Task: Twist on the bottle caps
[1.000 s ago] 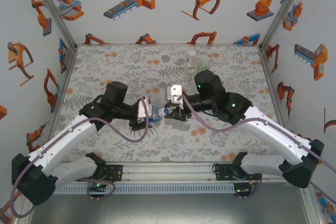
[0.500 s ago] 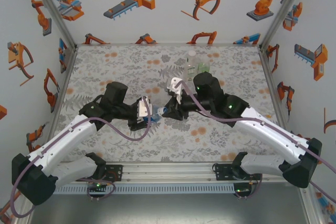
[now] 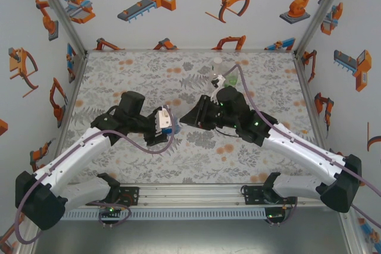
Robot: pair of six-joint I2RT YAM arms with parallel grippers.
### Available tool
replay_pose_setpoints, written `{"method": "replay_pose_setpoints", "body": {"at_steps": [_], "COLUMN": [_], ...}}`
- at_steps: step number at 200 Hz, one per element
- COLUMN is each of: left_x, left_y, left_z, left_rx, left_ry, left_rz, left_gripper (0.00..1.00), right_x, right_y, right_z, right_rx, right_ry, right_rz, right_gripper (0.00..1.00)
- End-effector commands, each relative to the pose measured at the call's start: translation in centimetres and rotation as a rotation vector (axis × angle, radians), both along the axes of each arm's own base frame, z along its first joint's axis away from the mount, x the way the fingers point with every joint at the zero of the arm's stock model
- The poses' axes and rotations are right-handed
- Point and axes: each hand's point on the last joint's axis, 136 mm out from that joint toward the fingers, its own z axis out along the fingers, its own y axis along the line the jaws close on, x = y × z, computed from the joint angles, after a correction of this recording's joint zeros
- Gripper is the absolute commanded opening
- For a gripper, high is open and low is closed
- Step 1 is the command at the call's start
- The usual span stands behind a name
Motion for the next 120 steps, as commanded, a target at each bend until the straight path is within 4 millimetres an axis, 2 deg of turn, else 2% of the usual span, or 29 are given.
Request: {"method": "replay_pose_setpoints", "body": {"at_steps": [1,19,33,41,66,120], "left_x": [-1.3,-1.4,-1.2,-1.1,-0.5,0.7], "left_y": [-2.2,-2.2,-2.3,-2.4,-2.9,-4.3], "left_z": [4.9,5.5,6.0,6.2,6.6,7.3], "left_rx": [-0.14,-0.139,-0.138,-0.141,-0.147,-0.187], "left_ry": [-0.061,-0.069,-0.066,-0.064,-0.032,0.054], "left_rz": [-0.133,-0.144,-0.142,-0.138,-0.117,-0.078], "left_gripper": [0.0,0.0,0.0,0.0,0.0,0.0], "right_x": [0.9,1.0,1.0,1.1,1.3,2.1], "right_y": [0.5,0.0,-0.5,-0.8,-1.6,-2.3], "right_z": [0.2,1.2,1.7,2.0,2.9,3.1], "right_rx": [0.071,0.063,0.024,0.001,-0.031,-0.11], "right_ry": [0.1,0.06,0.014,-0.013,-0.079,-0.119], "right_rz": [-0.091,-0.097,-0.096,-0.093,-0.1,-0.127], "right_gripper": [0.04,0.08,0.18,0.2,0.15,0.08]}}
